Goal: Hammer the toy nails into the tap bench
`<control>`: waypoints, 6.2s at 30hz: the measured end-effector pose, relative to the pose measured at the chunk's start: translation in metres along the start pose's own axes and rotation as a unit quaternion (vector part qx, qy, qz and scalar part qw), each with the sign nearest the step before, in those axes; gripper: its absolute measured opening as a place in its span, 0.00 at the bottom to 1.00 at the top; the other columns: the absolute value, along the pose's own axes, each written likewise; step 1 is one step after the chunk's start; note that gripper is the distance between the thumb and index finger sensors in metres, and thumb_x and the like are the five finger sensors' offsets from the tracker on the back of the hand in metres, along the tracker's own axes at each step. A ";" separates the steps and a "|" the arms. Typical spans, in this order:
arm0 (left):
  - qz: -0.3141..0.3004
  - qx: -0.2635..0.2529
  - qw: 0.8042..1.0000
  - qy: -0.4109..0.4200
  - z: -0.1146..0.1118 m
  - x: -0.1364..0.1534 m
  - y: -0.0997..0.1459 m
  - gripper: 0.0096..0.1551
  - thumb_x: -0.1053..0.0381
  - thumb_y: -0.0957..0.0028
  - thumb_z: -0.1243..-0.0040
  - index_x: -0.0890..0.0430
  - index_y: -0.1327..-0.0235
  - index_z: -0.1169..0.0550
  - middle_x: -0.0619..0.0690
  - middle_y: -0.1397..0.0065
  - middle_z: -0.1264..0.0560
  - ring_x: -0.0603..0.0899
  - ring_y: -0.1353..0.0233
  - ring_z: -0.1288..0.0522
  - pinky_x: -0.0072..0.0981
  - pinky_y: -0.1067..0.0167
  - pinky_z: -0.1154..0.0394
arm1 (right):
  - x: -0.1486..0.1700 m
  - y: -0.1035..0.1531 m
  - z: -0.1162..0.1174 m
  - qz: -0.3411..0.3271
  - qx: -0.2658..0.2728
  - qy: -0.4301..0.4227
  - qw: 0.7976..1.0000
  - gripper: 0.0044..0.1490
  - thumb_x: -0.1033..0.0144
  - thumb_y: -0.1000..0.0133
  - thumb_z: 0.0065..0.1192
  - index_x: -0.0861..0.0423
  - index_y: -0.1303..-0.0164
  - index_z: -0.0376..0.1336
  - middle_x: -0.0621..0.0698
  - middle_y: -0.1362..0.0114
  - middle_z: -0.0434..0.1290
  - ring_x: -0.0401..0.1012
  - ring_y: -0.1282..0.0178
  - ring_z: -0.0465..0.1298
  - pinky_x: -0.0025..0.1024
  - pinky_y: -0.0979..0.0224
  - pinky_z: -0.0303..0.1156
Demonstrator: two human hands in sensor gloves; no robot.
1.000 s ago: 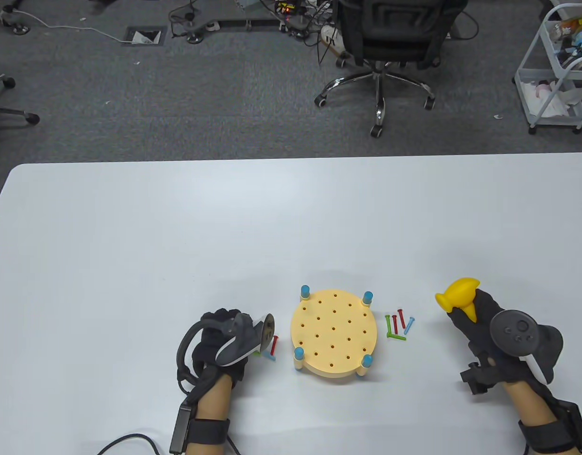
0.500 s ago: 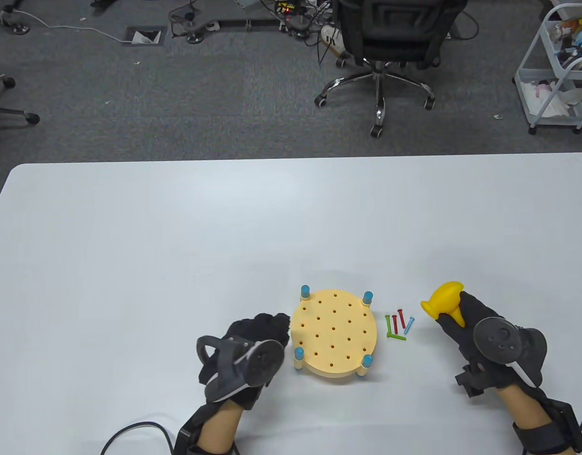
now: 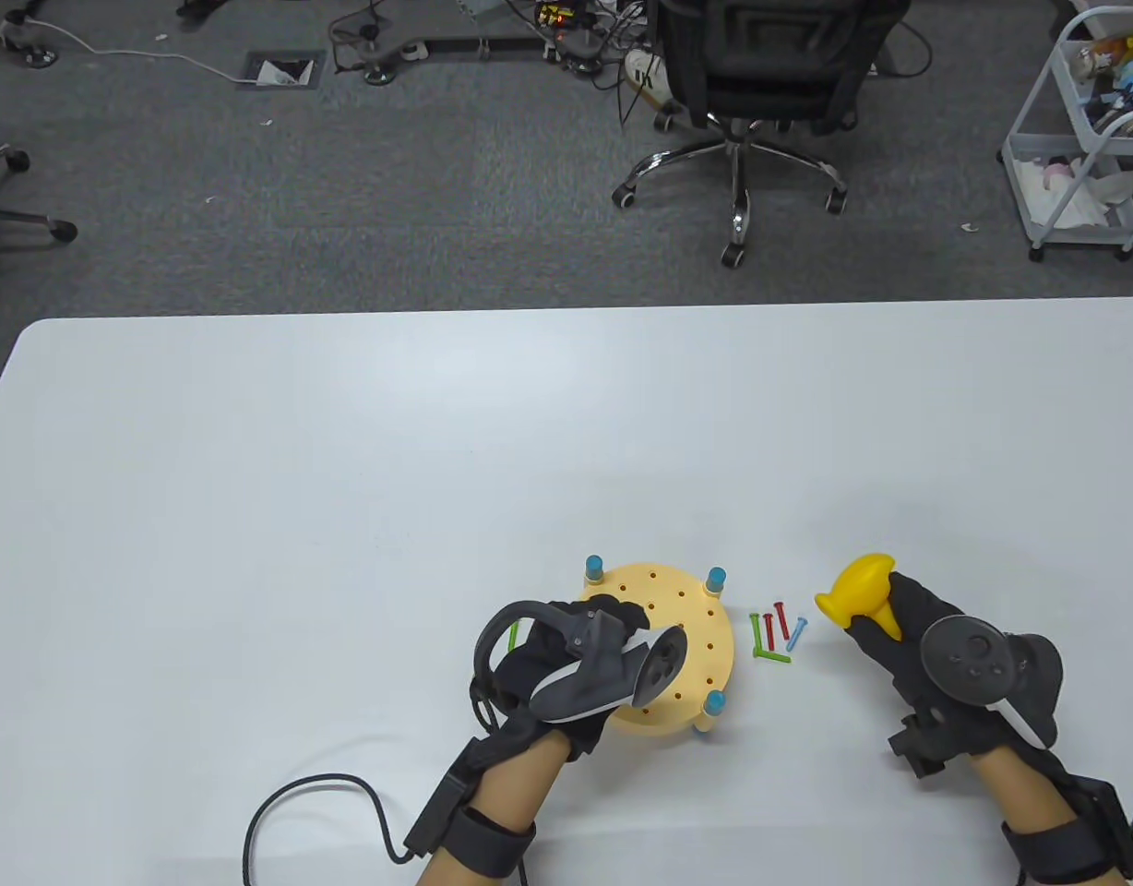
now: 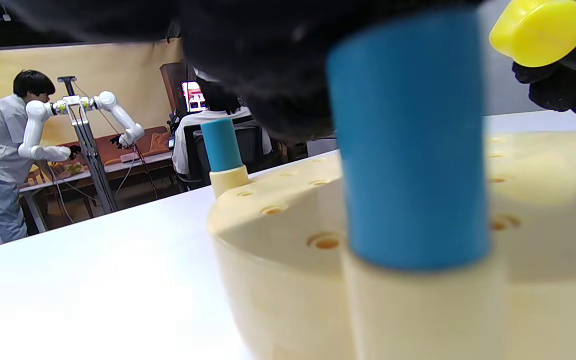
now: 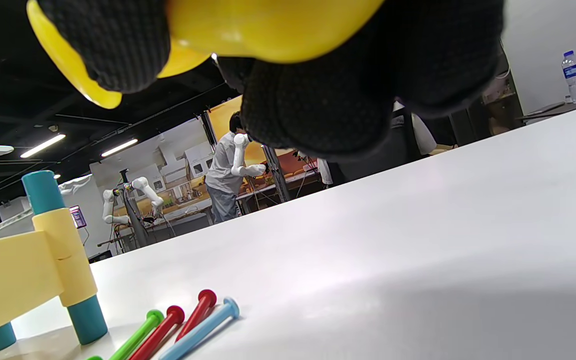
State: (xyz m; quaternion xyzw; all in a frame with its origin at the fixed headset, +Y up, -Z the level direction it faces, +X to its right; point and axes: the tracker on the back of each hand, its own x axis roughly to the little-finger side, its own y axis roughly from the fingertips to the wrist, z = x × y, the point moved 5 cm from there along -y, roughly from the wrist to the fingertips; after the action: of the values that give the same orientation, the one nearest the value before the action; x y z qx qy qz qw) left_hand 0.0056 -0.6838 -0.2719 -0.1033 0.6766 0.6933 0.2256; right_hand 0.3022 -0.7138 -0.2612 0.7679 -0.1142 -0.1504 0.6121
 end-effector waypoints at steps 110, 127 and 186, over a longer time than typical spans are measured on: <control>0.160 0.051 0.979 0.119 -0.073 0.130 0.076 0.26 0.49 0.55 0.34 0.48 0.42 0.22 0.55 0.43 0.18 0.51 0.56 0.18 0.46 0.55 0.22 | -0.073 0.005 -0.027 -0.122 0.132 0.062 0.982 0.42 0.42 0.52 0.56 0.54 0.32 0.61 0.50 0.44 0.77 0.40 0.61 0.81 0.27 0.62 0.80; 0.134 0.111 0.985 0.006 -0.116 0.109 0.057 0.24 0.51 0.61 0.31 0.44 0.48 0.20 0.53 0.41 0.20 0.53 0.50 0.19 0.50 0.49 0.24 | -0.027 -0.003 -0.014 -0.064 0.103 0.041 0.992 0.42 0.42 0.52 0.56 0.54 0.32 0.62 0.51 0.44 0.77 0.40 0.61 0.81 0.27 0.62 0.80; 0.035 0.059 0.995 -0.071 -0.014 0.012 -0.015 0.21 0.50 0.61 0.31 0.47 0.53 0.16 0.55 0.54 0.15 0.48 0.64 0.15 0.47 0.55 0.18 | -0.021 -0.009 0.010 -0.064 0.062 0.048 0.995 0.41 0.42 0.52 0.55 0.54 0.32 0.62 0.51 0.43 0.77 0.40 0.61 0.81 0.28 0.61 0.80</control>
State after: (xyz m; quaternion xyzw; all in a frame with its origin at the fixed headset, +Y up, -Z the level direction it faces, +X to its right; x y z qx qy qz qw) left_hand -0.0006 -0.6957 -0.2921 -0.0166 0.7019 0.6649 0.2548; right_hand 0.2792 -0.7136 -0.2702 0.8162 -0.0444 -0.1443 0.5576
